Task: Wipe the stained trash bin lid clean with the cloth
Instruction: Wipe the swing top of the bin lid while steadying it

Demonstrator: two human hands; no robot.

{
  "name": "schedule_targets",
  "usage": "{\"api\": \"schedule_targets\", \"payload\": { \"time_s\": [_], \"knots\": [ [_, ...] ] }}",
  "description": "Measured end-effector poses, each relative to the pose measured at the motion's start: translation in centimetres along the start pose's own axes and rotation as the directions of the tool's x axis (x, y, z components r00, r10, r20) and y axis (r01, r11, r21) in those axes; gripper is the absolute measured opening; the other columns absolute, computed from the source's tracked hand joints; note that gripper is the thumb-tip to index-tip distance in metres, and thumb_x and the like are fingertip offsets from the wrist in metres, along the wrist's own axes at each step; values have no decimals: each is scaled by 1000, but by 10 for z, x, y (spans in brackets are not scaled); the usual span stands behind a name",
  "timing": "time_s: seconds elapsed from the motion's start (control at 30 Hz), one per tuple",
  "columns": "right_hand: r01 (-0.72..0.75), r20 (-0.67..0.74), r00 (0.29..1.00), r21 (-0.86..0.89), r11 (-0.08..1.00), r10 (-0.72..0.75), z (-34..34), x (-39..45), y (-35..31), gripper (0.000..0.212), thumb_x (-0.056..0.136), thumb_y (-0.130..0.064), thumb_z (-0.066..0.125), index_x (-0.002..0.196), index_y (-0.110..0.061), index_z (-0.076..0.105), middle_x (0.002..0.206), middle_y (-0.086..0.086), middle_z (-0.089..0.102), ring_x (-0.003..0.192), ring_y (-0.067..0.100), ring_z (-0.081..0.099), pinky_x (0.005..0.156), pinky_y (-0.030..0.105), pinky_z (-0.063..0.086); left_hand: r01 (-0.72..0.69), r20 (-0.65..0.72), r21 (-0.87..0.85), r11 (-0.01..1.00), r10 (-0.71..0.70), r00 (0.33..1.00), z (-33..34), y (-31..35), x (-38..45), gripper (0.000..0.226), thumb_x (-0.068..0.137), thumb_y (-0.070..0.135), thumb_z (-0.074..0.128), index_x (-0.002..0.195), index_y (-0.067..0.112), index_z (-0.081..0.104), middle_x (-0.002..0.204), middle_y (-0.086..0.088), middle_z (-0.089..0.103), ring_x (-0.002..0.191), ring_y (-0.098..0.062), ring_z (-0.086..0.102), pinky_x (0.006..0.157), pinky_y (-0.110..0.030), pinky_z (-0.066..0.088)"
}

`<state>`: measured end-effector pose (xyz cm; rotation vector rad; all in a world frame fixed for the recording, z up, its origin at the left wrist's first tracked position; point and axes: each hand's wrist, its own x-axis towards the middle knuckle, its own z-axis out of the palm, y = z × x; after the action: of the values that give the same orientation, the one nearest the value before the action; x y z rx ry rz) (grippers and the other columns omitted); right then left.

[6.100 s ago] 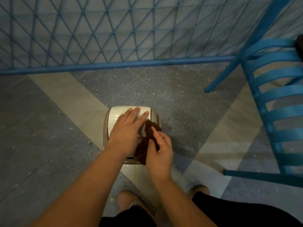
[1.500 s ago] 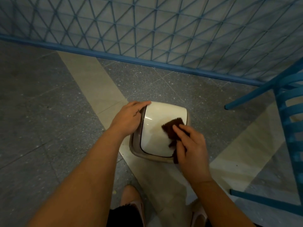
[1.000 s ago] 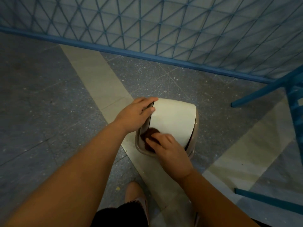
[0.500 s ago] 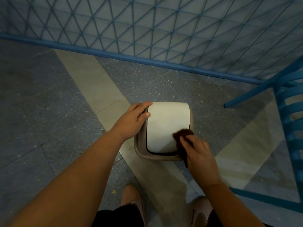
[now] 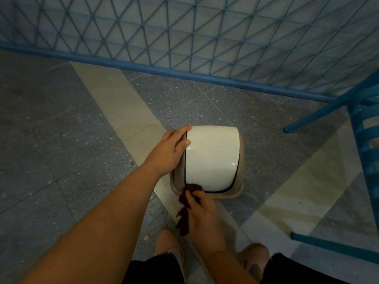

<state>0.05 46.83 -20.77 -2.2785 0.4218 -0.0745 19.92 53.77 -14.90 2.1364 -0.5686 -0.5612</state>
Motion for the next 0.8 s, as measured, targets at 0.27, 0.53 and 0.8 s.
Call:
{"api": "schedule_targets", "payload": {
  "time_s": [0.27,0.53,0.8],
  "knots": [
    [-173,146,973,-57,983,179,-89,-8,33,51,89,-4,45,120,-44,54,120,-10,52,98,15,56,76,16,43,4,10,24,1000,-5,1000,4,4,0,42,100,34,41,142,37,36,138,-3,39,120,-12,41,99,-23,29],
    [-497,-400,783,60,866,477,-141,21,54,36,93,0,48,125,-13,60,124,13,56,111,26,53,101,37,40,63,-121,-86,994,-74,990,16,14,-9,54,100,37,40,150,33,22,153,-2,30,140,-18,30,111,-28,25],
    [-517,-241,804,168,839,544,-138,41,52,36,94,-8,49,128,-17,59,129,11,57,116,27,53,102,36,39,792,287,-529,305,-814,505,24,18,-47,40,102,23,39,138,7,39,130,-14,46,111,-34,49,83,-45,47]
  ]
}}
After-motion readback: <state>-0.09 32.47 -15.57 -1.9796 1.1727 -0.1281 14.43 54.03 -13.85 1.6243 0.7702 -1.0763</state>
